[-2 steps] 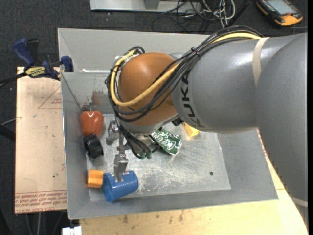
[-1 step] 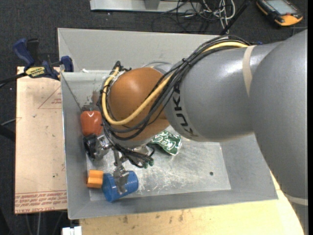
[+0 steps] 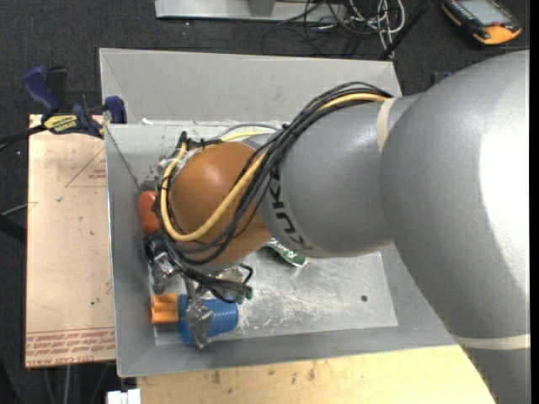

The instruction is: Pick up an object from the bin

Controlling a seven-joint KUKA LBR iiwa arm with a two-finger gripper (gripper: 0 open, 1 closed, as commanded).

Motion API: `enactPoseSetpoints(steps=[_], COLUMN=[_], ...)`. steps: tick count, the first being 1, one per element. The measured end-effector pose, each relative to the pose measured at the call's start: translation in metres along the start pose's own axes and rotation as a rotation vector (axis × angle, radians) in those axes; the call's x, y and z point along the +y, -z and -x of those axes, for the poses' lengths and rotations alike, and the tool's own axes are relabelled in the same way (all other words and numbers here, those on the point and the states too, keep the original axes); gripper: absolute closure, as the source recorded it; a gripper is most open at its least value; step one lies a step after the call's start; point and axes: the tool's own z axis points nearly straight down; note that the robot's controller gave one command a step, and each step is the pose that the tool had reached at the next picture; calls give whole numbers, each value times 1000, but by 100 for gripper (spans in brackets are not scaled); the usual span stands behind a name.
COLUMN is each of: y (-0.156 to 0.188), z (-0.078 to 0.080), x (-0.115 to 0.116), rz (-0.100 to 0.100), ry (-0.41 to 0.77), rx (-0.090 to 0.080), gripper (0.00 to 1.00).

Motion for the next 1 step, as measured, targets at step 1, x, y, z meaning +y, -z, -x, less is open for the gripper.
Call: enactPoseSetpoints(steps=[1], y=[-37], z=[-9], x=[4], rz=[-4], ry=[213], rx=[-16], gripper=[0])
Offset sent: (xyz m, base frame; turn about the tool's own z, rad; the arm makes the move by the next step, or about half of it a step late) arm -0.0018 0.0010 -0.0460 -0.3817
